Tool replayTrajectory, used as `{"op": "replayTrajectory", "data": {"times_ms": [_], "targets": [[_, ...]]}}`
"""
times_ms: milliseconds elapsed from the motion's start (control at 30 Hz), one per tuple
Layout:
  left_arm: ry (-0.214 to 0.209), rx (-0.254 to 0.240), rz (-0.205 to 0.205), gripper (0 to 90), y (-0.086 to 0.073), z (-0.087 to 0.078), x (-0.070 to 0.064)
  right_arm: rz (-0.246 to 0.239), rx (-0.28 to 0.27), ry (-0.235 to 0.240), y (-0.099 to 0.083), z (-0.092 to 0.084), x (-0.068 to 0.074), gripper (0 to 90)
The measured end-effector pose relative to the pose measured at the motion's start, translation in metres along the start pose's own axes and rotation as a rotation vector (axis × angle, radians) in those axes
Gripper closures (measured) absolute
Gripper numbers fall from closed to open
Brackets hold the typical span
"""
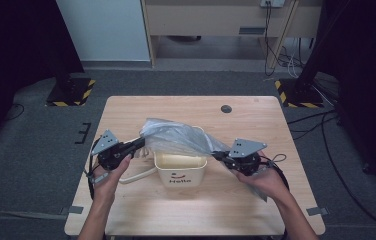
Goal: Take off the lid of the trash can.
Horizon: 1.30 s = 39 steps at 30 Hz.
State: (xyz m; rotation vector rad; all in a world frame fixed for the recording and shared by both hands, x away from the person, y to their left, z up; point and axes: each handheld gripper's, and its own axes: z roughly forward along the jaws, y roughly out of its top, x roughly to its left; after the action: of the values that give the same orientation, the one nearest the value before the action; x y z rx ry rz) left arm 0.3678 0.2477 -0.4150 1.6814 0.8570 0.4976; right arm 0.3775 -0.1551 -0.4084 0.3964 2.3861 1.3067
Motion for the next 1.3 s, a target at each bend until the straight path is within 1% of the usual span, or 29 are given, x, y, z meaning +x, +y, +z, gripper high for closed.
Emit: {"op": "replayTrajectory", "data": {"times_ms": [33,167,200,233,300,367,400,433,500,533,667,767,867,933,967,1033,1100,1133,1167,1200,1233,1300], "targets": [[0.011,-0.004,-0.001,89.3,0.000,-0.006,0.003,-0.002,-0.001,0.001,0.005,0.004,0.001,89.5],[0.017,-0.015,0.008,89.4,-0.001,-0.011,0.006,0.002,-0.005,0.008,0.011,0.013,0.004,89.0],[0.031,-0.016,0.008,89.4,-0.002,-0.015,0.009,0.002,-0.005,0.010,0.012,0.016,0.004,88.7],[0.031,-0.016,0.008,89.4,-0.002,-0.015,0.009,0.002,-0.005,0.010,0.012,0.016,0.004,88.7],[0.045,-0.019,0.007,89.5,-0.004,-0.020,0.012,0.002,-0.003,0.013,0.014,0.022,0.006,85.1],[0.050,-0.021,0.006,89.5,-0.004,-0.022,0.014,0.010,-0.010,0.010,0.016,0.024,0.008,76.8],[0.050,-0.021,0.006,89.5,-0.004,-0.022,0.014,0.010,-0.010,0.010,0.016,0.024,0.008,76.8],[0.059,-0.019,0.007,89.5,-0.005,-0.025,0.016,0.028,-0.021,0.009,0.018,0.024,0.008,67.6],[0.067,-0.017,0.007,89.5,-0.006,-0.028,0.017,0.039,-0.028,0.013,0.018,0.024,0.009,59.1],[0.071,-0.020,0.008,89.5,-0.007,-0.029,0.018,0.044,-0.028,0.004,0.018,0.023,0.009,54.8],[0.085,-0.026,0.004,89.5,-0.008,-0.034,0.021,0.052,-0.032,0.004,0.018,0.019,0.011,44.8],[0.094,-0.031,0.000,89.5,-0.008,-0.037,0.023,0.051,-0.038,0.000,0.018,0.015,0.012,40.9],[0.109,-0.029,0.006,89.5,-0.008,-0.041,0.025,0.059,-0.044,-0.013,0.019,0.011,0.012,35.9],[0.120,-0.025,0.007,89.5,-0.007,-0.043,0.027,0.070,-0.041,-0.029,0.018,0.008,0.012,30.4],[0.123,-0.022,-0.005,89.5,-0.008,-0.044,0.027,0.069,-0.038,-0.036,0.018,0.007,0.012,30.0],[0.136,-0.016,-0.002,89.5,-0.007,-0.048,0.029,0.076,-0.044,-0.049,0.017,0.003,0.012,30.0],[0.152,-0.015,0.001,89.5,-0.007,-0.052,0.031,0.075,-0.048,-0.060,0.017,-0.002,0.011,31.8],[0.152,-0.015,0.001,89.5,-0.007,-0.052,0.031,0.078,-0.053,-0.063,0.017,-0.006,0.011,32.5],[0.166,-0.020,-0.004,89.6,-0.006,-0.056,0.032,0.082,-0.053,-0.067,0.017,-0.008,0.011,33.3],[0.166,-0.020,-0.004,89.6,-0.006,-0.056,0.032,0.084,-0.054,-0.065,0.016,-0.010,0.011,34.2],[0.185,-0.028,-0.014,89.5,-0.005,-0.060,0.034,0.083,-0.049,-0.065,0.015,-0.013,0.011,34.8],[0.201,-0.029,-0.011,89.5,-0.004,-0.062,0.036,0.081,-0.043,-0.065,0.013,-0.015,0.012,35.2]]}}
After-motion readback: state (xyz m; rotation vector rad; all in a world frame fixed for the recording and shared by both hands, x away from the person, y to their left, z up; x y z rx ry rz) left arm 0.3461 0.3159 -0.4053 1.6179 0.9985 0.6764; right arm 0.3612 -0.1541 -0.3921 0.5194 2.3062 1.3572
